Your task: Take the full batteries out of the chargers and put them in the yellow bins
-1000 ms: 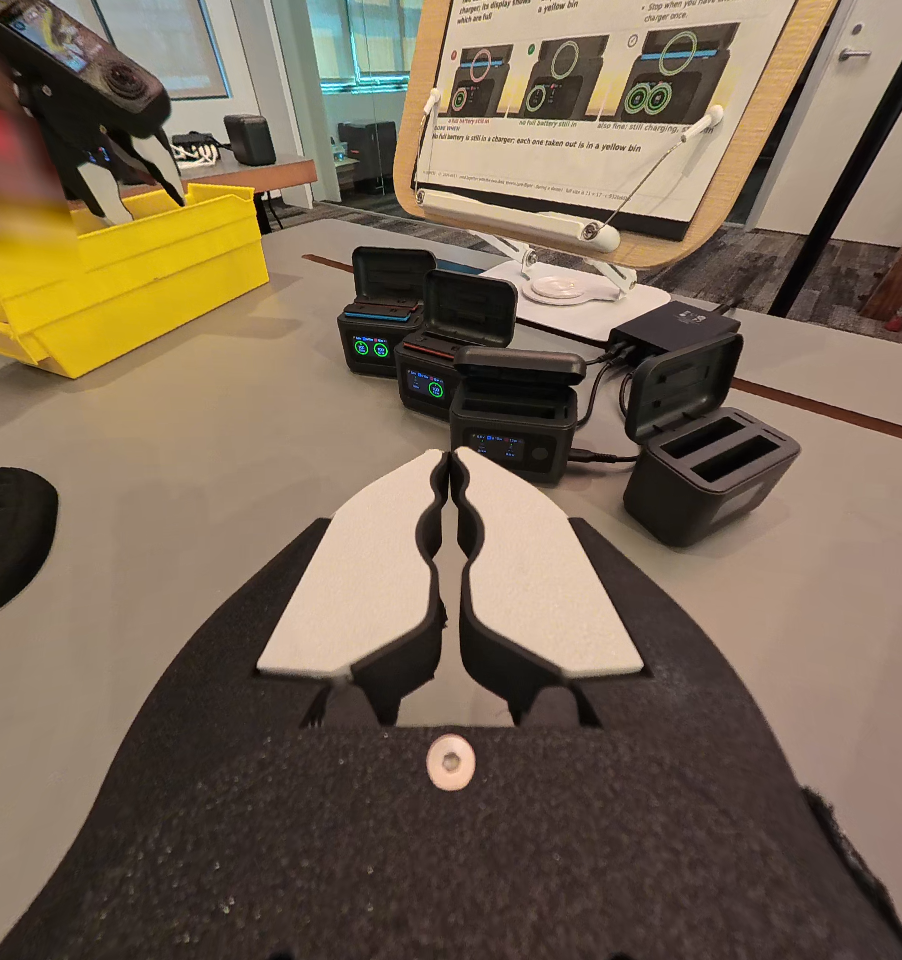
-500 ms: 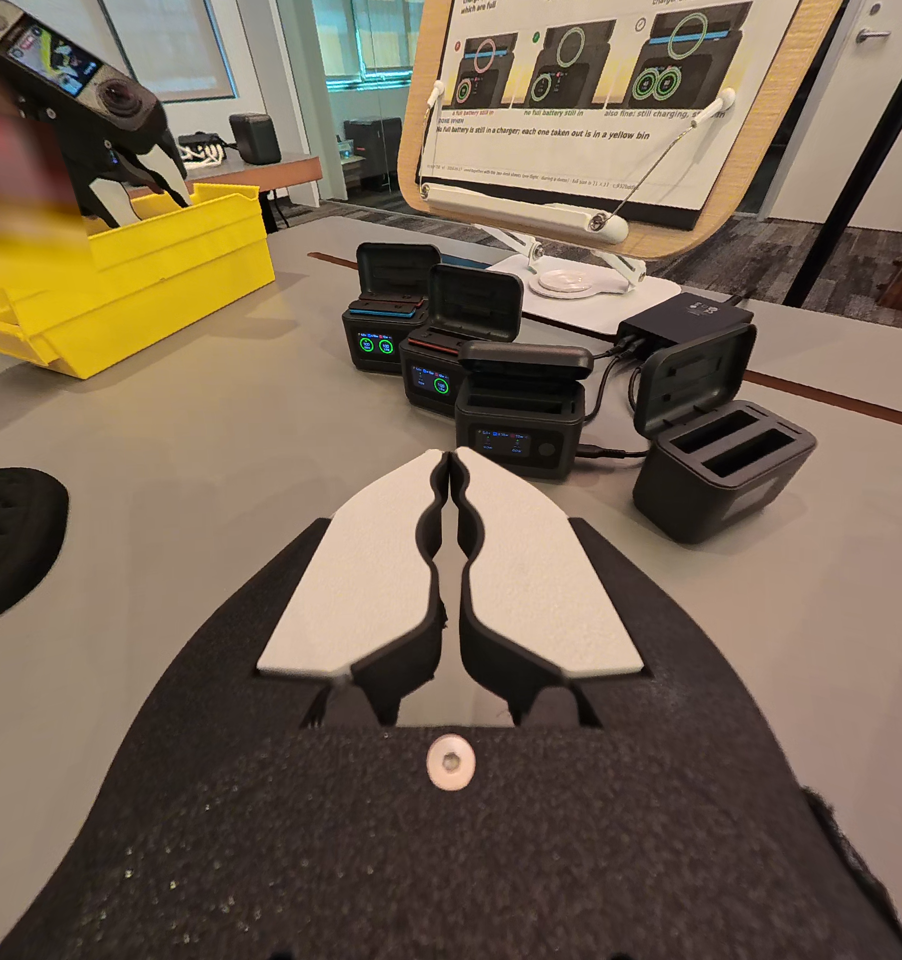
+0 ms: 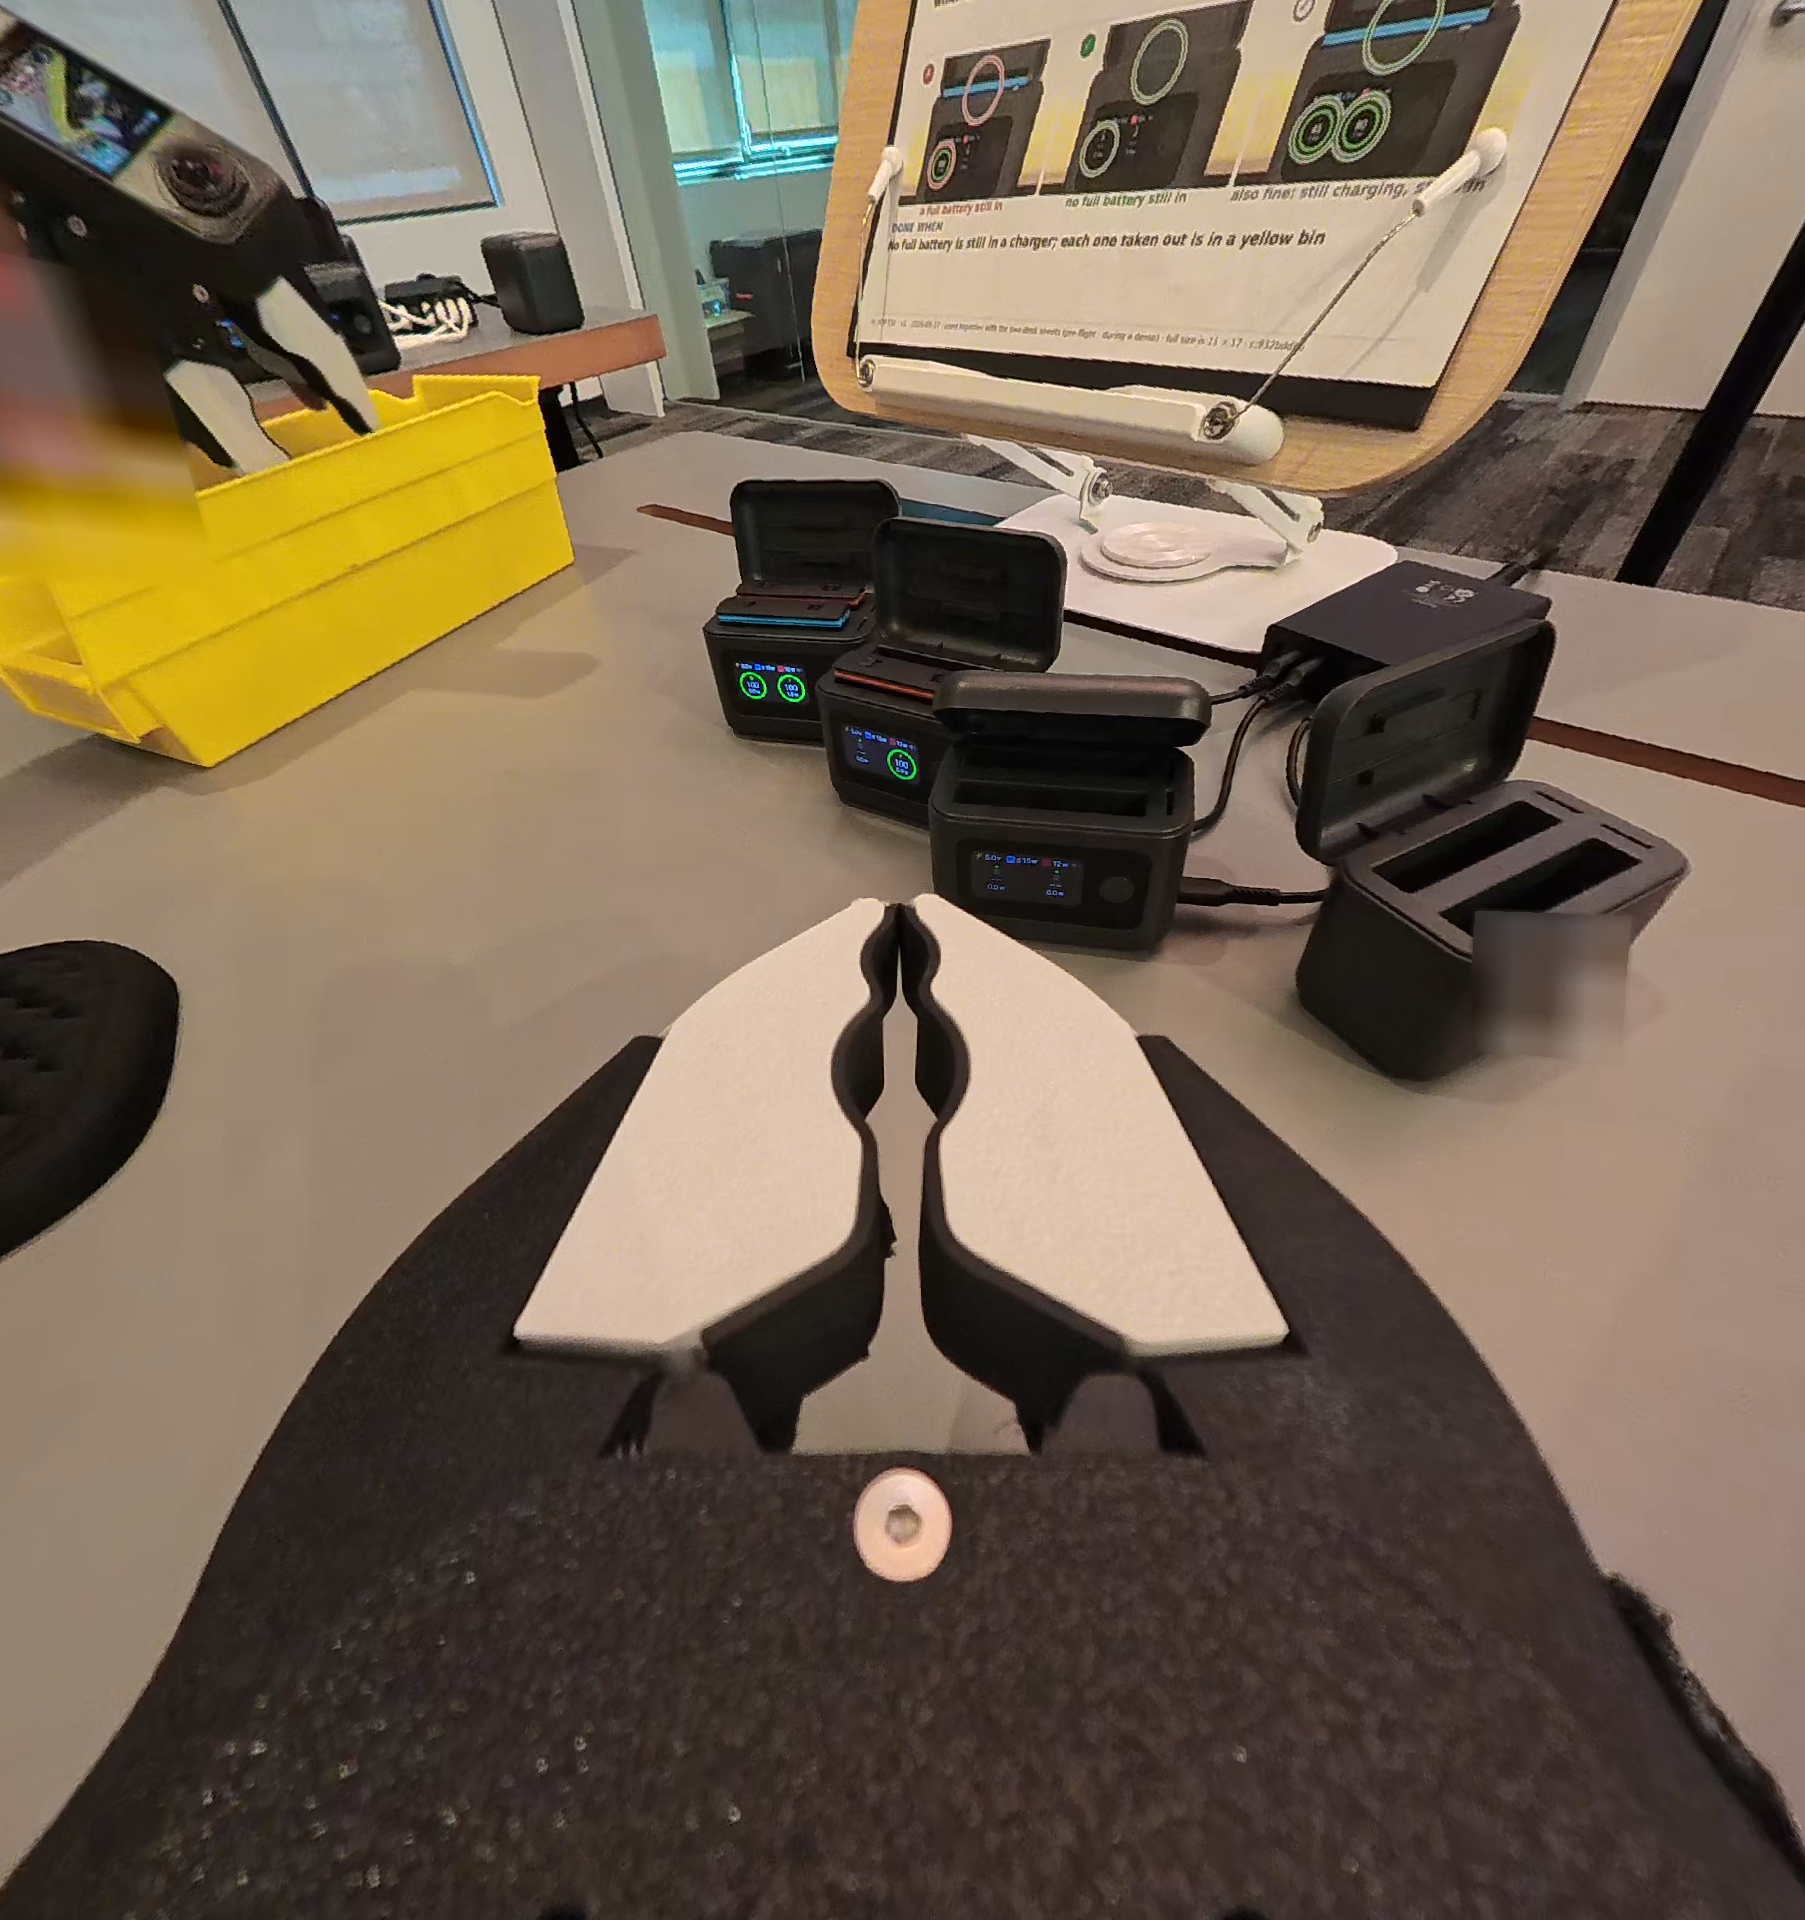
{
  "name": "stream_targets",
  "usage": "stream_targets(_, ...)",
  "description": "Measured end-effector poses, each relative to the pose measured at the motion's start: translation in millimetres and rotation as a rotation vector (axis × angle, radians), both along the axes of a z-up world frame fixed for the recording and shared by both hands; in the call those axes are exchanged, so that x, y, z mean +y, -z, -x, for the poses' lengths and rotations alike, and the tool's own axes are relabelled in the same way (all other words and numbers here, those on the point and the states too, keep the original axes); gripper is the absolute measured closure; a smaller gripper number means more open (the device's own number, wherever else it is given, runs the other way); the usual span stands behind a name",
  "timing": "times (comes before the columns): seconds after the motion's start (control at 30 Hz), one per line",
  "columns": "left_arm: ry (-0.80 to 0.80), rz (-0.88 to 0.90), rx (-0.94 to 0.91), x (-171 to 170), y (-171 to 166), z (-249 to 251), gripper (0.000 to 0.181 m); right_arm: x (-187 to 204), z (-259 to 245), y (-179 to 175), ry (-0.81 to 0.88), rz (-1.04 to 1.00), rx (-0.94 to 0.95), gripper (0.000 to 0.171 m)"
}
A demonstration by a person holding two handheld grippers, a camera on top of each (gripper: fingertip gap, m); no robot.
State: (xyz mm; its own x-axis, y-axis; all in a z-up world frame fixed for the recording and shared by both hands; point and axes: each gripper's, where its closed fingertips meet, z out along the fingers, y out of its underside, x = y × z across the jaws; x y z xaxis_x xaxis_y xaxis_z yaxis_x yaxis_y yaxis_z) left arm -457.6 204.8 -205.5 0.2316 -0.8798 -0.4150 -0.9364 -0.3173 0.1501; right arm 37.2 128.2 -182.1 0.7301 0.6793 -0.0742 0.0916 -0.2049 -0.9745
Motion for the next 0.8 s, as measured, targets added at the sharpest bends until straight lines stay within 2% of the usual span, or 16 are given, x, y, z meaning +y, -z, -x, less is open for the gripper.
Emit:
stream_targets(0.03,0.000,0.013,-0.003,-2,0,0,0.130,0,0,0,-0.001,0.001,0.002,0.171)
stream_targets(0.13,-0.004,0.025,0.003,-4,-2,0,0.128,0,0,-1,-0.003,0.004,0.009,0.171)
stream_targets(0.27,-0.021,0.020,0.018,-2,-1,3,0.114,-1,1,0,-0.009,0.009,0.011,0.171)
stream_targets(0.37,-0.019,0.032,0.025,-1,3,3,0.111,-1,1,0,-0.010,0.010,0.011,0.171)
stream_targets(0.57,0.009,0.002,0.049,6,5,4,0.121,0,0,1,-0.010,0.018,0.017,0.171)
stream_targets(0.8,0.030,-0.013,0.053,4,4,5,0.122,-1,1,0,-0.016,0.021,0.025,0.171)
